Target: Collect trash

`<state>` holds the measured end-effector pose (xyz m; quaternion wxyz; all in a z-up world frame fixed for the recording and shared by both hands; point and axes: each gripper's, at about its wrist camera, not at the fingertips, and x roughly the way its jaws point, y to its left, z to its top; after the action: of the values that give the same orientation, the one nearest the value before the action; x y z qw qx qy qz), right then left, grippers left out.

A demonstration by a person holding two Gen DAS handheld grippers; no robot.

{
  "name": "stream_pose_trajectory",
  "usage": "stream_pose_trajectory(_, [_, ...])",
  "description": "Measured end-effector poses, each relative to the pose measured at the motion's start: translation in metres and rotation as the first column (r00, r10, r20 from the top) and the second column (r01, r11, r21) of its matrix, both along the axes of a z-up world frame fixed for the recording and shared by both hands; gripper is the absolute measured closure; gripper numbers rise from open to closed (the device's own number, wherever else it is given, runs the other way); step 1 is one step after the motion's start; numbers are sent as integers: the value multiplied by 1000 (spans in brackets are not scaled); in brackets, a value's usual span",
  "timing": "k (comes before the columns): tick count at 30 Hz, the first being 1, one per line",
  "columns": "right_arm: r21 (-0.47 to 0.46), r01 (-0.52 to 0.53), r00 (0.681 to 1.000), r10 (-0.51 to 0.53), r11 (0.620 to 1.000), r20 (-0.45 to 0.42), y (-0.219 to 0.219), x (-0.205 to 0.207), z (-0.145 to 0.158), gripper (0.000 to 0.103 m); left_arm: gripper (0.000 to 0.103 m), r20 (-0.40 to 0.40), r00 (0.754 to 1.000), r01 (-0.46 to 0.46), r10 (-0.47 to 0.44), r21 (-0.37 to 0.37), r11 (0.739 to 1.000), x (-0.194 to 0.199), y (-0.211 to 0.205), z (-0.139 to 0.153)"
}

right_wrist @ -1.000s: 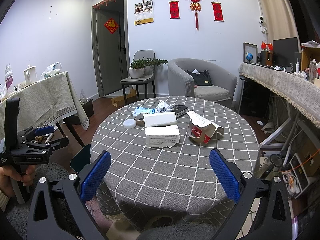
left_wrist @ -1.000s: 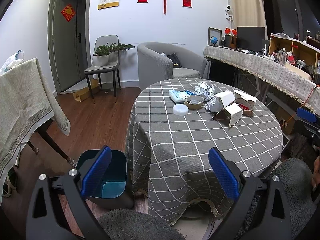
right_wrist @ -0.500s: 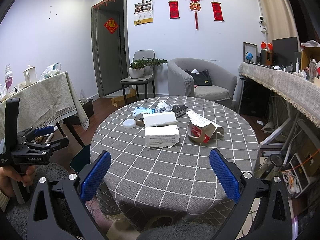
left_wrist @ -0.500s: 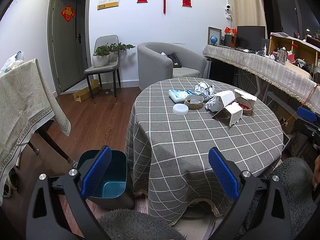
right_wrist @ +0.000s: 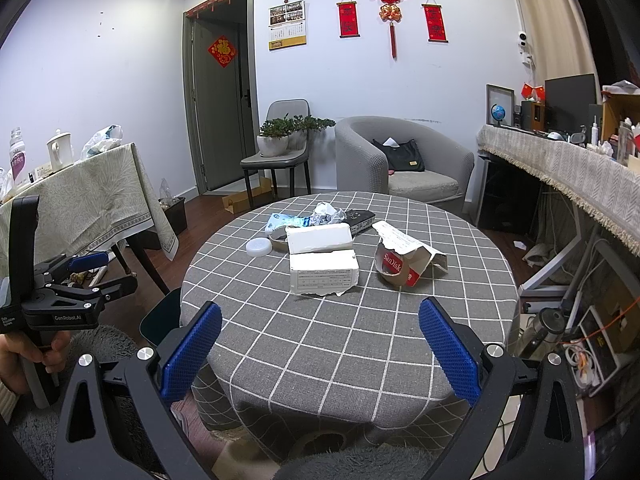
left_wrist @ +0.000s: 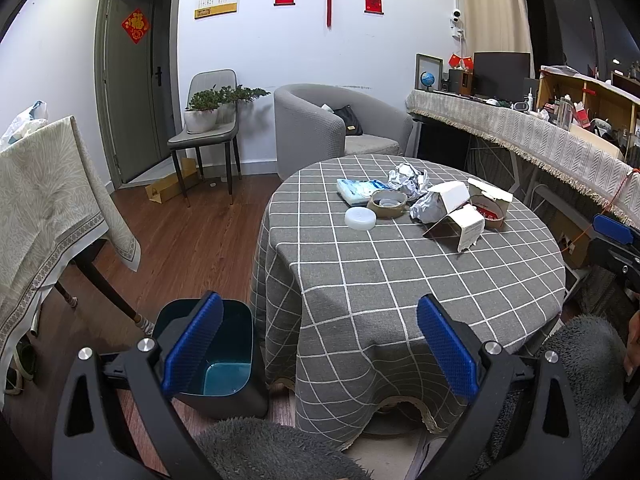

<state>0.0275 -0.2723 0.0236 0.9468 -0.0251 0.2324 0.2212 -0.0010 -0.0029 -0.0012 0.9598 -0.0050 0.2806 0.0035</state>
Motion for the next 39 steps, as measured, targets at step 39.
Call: stream_pose_trajectory(39, [96, 7, 999, -3, 995, -41, -18, 7, 12, 8, 14, -2, 1000, 22, -22, -77, 997, 7, 7, 9])
